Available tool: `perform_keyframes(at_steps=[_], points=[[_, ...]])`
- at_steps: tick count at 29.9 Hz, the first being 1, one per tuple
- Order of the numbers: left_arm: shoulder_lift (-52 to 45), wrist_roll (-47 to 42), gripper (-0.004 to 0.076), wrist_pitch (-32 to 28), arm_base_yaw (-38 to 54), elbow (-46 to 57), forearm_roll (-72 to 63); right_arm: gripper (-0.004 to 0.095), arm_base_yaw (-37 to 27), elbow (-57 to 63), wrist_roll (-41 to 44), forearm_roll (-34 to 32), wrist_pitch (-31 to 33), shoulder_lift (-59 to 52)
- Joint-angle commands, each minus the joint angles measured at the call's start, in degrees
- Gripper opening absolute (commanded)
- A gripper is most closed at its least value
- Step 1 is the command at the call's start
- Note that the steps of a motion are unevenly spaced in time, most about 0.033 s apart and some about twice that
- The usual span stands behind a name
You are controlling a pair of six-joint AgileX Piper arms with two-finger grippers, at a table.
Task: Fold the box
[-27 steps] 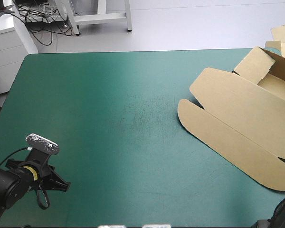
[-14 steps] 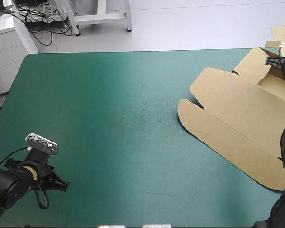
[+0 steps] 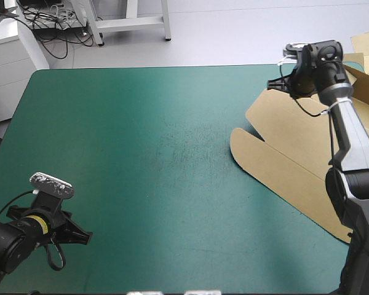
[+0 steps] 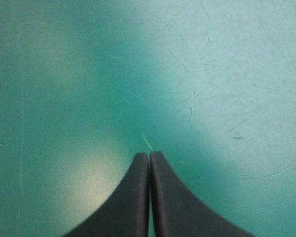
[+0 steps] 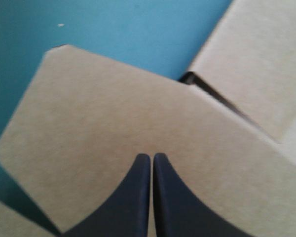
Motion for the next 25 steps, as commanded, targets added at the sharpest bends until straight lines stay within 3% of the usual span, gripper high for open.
perform_keyframes(at_steps=[1,9,14,25], points=[[-1.58,-1.08,-0.0010,-3.67,-0.47,-1.30,0.18,-0.0001,4.83,-1.92,-3.33,-0.19,0.60,-4.64],[-7.41,-2.47,-0.0010,-3.89,-0.47,0.08,0.18,-0.0001,12.40,1.65,-7.01,-1.85,0.60,-9.32],[-11.85,-2.57,-0.0010,-4.13,-0.47,2.87,0.18,-0.0001,13.20,12.97,-8.92,-1.25,-1.30,-16.65],[-14.57,-3.01,-0.0010,-7.73,-0.47,10.42,0.68,-0.0001,13.20,57.13,-8.80,2.47,-21.08,-44.68]])
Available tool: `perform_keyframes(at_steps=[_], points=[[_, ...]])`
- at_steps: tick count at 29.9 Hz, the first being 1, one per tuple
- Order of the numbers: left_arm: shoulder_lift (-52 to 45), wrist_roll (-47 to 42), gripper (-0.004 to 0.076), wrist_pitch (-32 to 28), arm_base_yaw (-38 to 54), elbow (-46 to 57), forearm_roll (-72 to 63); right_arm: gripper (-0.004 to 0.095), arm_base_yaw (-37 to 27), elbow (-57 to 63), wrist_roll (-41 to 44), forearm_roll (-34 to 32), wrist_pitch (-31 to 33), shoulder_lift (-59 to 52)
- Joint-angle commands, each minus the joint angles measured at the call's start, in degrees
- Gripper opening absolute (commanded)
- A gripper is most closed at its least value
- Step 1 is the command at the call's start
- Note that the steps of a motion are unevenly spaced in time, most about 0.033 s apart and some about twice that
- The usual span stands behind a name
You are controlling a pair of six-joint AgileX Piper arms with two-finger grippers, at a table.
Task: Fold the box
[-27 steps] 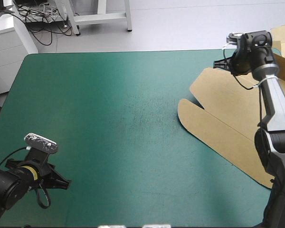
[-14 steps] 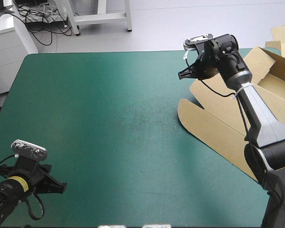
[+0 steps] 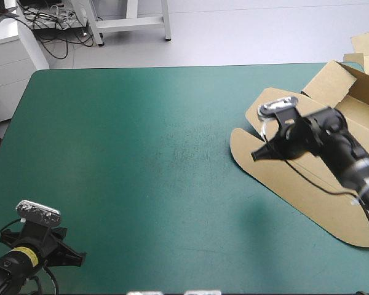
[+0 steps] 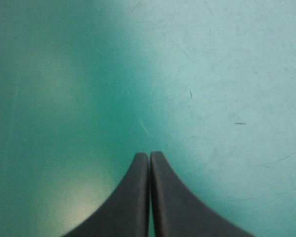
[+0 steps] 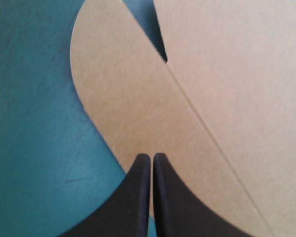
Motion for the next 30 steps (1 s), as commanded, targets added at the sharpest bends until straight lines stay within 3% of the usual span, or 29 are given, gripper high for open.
perform_keyframes(at_steps=[1,5,10,18,30], points=[[0.29,-0.70,-0.0010,-4.49,-0.47,-0.40,0.31,-0.0001,-0.05,12.20,-0.72,1.36,-9.08,-12.71],[0.29,-0.70,-0.0010,-5.44,-0.47,-0.40,-1.23,-0.0001,-0.05,26.85,-0.73,3.12,-15.08,-25.41],[0.29,-0.70,-0.0010,-5.93,-0.47,-0.29,-1.65,-0.0001,-0.05,39.19,-0.73,5.26,-16.53,-42.73],[0.29,-0.70,-0.0010,-5.82,-0.47,-0.29,-1.50,-0.0001,-0.05,46.29,5.73,3.57,-16.41,-67.06],[0.29,-0.70,-0.0010,-5.82,-0.47,-0.29,-1.50,-0.0001,-0.05,46.43,3.52,3.97,-16.63,-69.53]])
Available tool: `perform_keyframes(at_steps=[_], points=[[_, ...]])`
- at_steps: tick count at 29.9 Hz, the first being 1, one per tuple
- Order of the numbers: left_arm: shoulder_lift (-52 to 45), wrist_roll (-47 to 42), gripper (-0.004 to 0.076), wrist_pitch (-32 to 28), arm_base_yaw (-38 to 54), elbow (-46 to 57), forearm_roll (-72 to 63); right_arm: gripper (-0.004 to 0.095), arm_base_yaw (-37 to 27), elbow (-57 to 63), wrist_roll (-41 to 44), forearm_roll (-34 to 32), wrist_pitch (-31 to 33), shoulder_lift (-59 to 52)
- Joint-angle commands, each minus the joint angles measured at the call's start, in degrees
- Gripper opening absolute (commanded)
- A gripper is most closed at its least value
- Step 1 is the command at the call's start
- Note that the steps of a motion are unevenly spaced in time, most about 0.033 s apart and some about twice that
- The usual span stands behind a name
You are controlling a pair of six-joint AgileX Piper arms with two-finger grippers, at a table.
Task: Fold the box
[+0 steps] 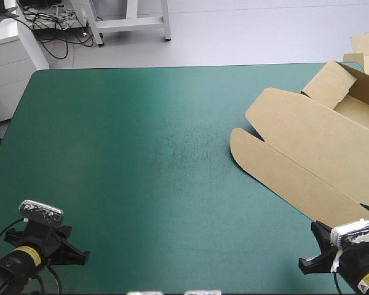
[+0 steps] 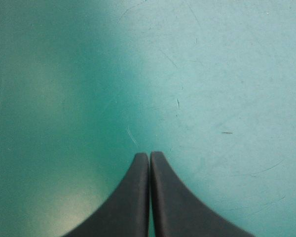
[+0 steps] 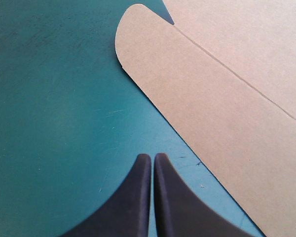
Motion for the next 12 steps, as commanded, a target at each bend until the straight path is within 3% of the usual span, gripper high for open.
perform_keyframes(at_steps=[1,12], points=[[0.29,-0.57,-0.0010,-3.00,-0.47,-1.40,0.31,-0.0001,-0.05,-1.34,-1.04,-0.37,-3.96,0.63],[0.29,-0.57,-0.0010,-3.00,-0.47,-1.40,1.43,-0.0020,-0.05,-1.34,-1.04,-0.37,-3.96,0.63]])
